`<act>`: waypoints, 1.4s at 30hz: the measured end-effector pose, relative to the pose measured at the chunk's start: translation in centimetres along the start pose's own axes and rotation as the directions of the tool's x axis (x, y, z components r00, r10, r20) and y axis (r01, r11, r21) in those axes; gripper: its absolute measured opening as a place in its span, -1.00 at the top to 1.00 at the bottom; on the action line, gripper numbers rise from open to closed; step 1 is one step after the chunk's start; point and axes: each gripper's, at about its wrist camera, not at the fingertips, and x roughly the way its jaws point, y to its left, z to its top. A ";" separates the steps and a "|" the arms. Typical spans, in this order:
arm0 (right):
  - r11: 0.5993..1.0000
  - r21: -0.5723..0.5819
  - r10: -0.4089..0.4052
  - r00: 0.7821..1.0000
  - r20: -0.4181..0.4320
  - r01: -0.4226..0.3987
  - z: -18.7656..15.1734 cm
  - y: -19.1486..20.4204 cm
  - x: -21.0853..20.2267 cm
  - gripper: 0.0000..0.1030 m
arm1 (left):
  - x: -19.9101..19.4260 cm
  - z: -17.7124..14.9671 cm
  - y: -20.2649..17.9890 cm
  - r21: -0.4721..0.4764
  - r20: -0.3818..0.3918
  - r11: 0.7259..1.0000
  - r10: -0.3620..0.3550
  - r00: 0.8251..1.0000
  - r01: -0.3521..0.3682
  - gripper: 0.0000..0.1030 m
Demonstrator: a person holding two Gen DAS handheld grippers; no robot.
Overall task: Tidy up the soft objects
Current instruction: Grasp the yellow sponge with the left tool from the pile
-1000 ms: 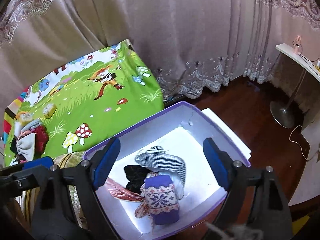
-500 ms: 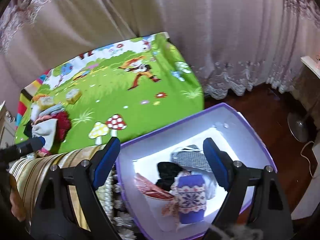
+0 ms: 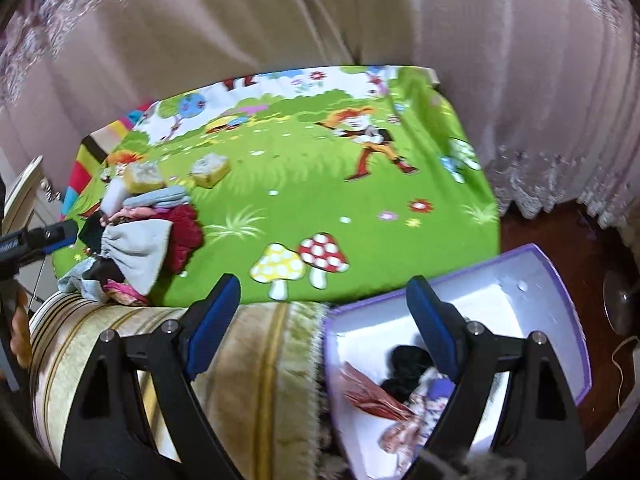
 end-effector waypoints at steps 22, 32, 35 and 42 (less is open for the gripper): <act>0.842 -0.434 0.272 0.947 -0.170 -0.320 2.7 17.6 8.0 -0.75 | 10.7 11.7 3.8 -0.036 -0.118 0.997 0.066 0.991 -0.071 -0.27; 0.765 -0.499 0.317 0.912 -0.259 -0.407 2.7 21.4 11.6 -0.77 | 13.4 11.5 3.6 0.038 -0.180 0.996 0.089 0.980 -0.084 0.18; 0.764 -0.493 0.319 0.908 -0.273 -0.417 3.0 21.7 12.6 -0.77 | 13.7 11.4 3.9 0.045 -0.185 0.997 0.073 0.980 -0.065 0.39; 0.746 -0.506 0.313 0.899 -0.306 -0.432 3.2 23.4 14.6 -0.77 | 11.7 11.5 4.2 0.015 -0.109 1.000 -0.015 0.994 0.017 0.44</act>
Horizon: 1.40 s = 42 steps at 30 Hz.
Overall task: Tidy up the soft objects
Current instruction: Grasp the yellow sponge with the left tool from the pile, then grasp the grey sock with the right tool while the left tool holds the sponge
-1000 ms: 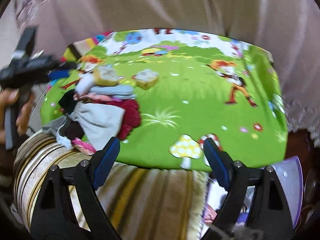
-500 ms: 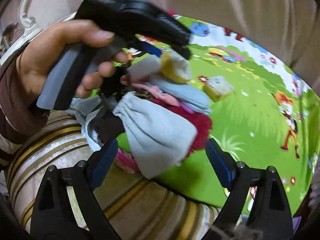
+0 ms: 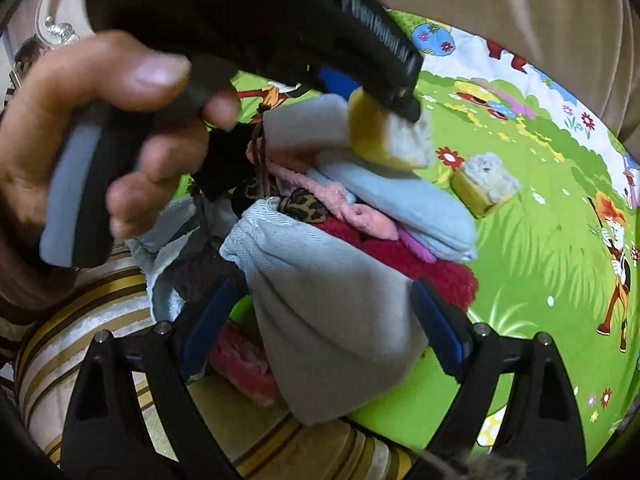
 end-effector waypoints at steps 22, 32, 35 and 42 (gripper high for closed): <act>0.997 -0.027 0.070 0.997 0.016 -0.069 -0.7 1.7 -0.8 0.75 | -9.2 -3.6 2.3 -0.122 0.274 0.983 -0.099 0.956 0.137 0.44; 0.995 0.010 0.093 0.985 0.146 -0.096 -1.9 1.9 -5.6 0.75 | -12.3 -7.3 4.0 -0.207 0.379 0.961 -0.095 0.921 0.184 0.44; 0.995 0.017 0.093 0.977 0.192 -0.098 -2.0 2.4 -6.9 0.75 | -13.0 -8.1 4.3 -0.222 0.398 0.957 -0.087 0.913 0.188 0.44; 0.994 0.080 0.053 0.959 0.279 -0.078 -2.6 1.7 -10.4 0.75 | -14.6 -9.7 4.2 -0.231 0.433 0.949 -0.097 0.896 0.214 0.44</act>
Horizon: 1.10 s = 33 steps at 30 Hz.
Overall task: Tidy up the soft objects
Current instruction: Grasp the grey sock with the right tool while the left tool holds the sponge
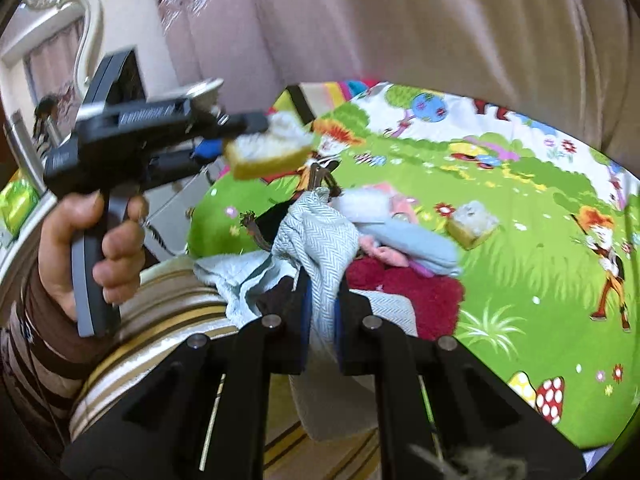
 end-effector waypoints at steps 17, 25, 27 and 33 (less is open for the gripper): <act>0.956 0.248 -0.175 0.984 0.044 0.159 -5.4 -6.2 -9.1 0.75 | 0.2 -4.6 -3.5 0.038 -0.104 0.998 -0.047 0.993 0.051 0.44; 0.918 0.333 -0.239 0.971 0.027 0.217 -9.2 -8.6 -12.8 0.75 | 1.3 -6.8 -5.4 0.063 -0.170 0.996 -0.054 0.984 0.065 0.44; 0.908 0.349 -0.253 0.967 0.022 0.230 -10.0 -9.1 -13.5 0.75 | 1.5 -7.3 -6.2 0.076 -0.187 0.995 -0.056 0.981 0.072 0.44; 0.880 0.396 -0.289 0.957 0.008 0.263 -11.9 -10.7 -15.2 0.75 | 2.4 -8.9 -8.6 0.113 -0.234 0.989 -0.063 0.970 0.091 0.44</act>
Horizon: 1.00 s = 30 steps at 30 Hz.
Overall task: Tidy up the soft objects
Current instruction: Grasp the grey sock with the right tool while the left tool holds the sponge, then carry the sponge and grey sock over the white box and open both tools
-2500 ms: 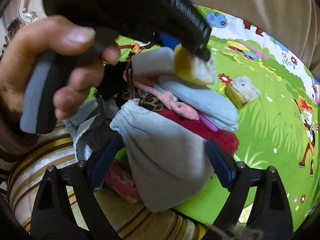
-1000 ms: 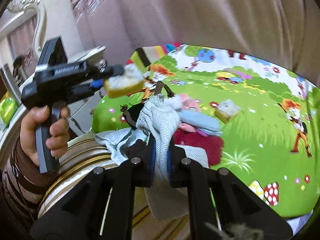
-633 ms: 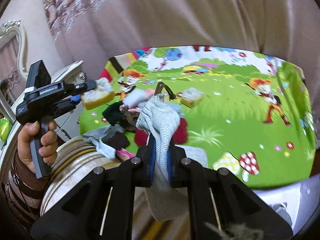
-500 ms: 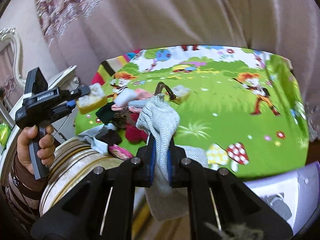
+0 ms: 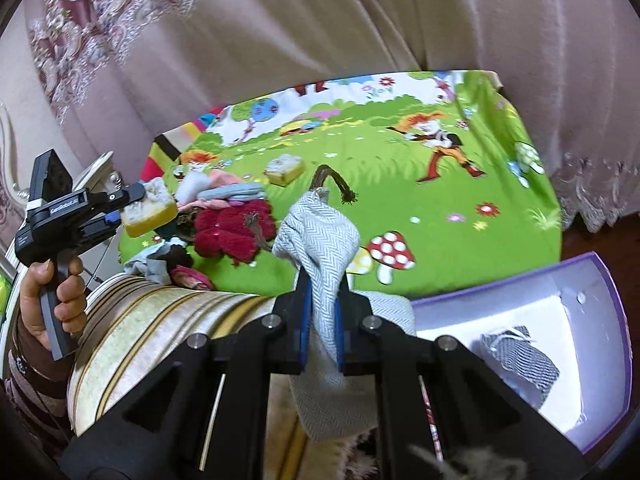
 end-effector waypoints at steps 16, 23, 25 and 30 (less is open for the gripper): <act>0.975 0.071 -0.212 0.977 -0.021 0.213 -1.3 -5.0 -2.0 0.75 | 5.4 -3.5 -7.8 0.118 -0.183 0.990 -0.059 0.981 0.082 0.44; 0.954 0.113 -0.275 0.961 -0.036 0.278 -1.9 -7.3 -2.9 0.75 | 9.4 -7.5 -13.8 0.201 -0.339 0.967 -0.081 0.937 0.156 0.44; 0.949 0.130 -0.285 0.958 -0.042 0.288 -2.1 -8.1 -3.1 0.75 | 10.7 -9.2 -15.8 0.243 -0.390 0.954 -0.072 0.918 0.178 0.44; 0.933 0.159 -0.318 0.946 -0.062 0.324 -2.9 -9.9 -3.8 0.75 | 12.6 -12.3 -19.5 0.330 -0.459 0.917 -0.051 0.887 0.224 0.44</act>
